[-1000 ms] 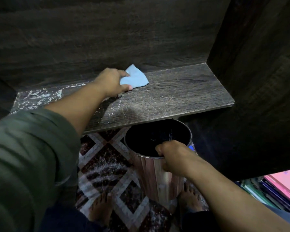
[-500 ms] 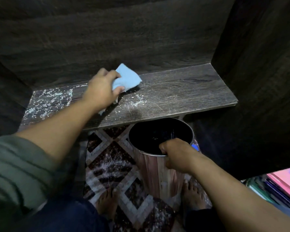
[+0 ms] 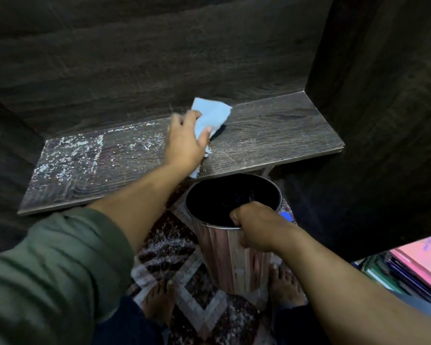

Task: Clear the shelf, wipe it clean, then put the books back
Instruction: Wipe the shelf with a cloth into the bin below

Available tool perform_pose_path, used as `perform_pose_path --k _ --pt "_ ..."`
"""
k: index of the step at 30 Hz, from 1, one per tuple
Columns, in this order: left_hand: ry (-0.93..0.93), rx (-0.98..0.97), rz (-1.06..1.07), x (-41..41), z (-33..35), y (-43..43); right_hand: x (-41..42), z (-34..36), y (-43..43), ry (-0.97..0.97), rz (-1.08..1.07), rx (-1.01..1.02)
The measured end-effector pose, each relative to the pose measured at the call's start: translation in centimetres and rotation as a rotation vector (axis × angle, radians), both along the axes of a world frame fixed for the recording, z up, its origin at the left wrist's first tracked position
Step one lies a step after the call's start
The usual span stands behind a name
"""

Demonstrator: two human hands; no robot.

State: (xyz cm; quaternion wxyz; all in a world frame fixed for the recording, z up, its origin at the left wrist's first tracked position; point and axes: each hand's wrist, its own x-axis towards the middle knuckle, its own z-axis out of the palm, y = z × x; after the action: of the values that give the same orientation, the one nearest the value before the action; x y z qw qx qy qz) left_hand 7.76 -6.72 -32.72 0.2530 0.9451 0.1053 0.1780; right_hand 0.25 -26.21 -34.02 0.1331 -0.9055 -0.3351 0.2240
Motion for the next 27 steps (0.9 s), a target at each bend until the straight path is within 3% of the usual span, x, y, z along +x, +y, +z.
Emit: perform_pose_path --k 2,4,7,23,27 --pt "0.039 0.116 -0.008 1.3 0.6 1.4 0.1 -0.3 -0.4 0.007 -0.020 -0.005" --pt "0.190 0.263 -0.036 1.7 0.6 3.3 0.2 -0.5 -0.7 0.000 -0.036 -0.013" --pt "0.341 0.316 -0.090 1.1 -0.7 4.4 0.4 -0.9 -1.1 -0.027 -0.024 -0.011" --pt "0.227 0.323 -0.311 -4.4 -1.9 1.2 0.2 -1.1 -0.5 -0.002 -0.014 -0.079" --pt "0.226 0.255 -0.448 -6.3 -1.8 0.7 0.2 -1.1 -0.6 0.021 -0.040 -0.094"
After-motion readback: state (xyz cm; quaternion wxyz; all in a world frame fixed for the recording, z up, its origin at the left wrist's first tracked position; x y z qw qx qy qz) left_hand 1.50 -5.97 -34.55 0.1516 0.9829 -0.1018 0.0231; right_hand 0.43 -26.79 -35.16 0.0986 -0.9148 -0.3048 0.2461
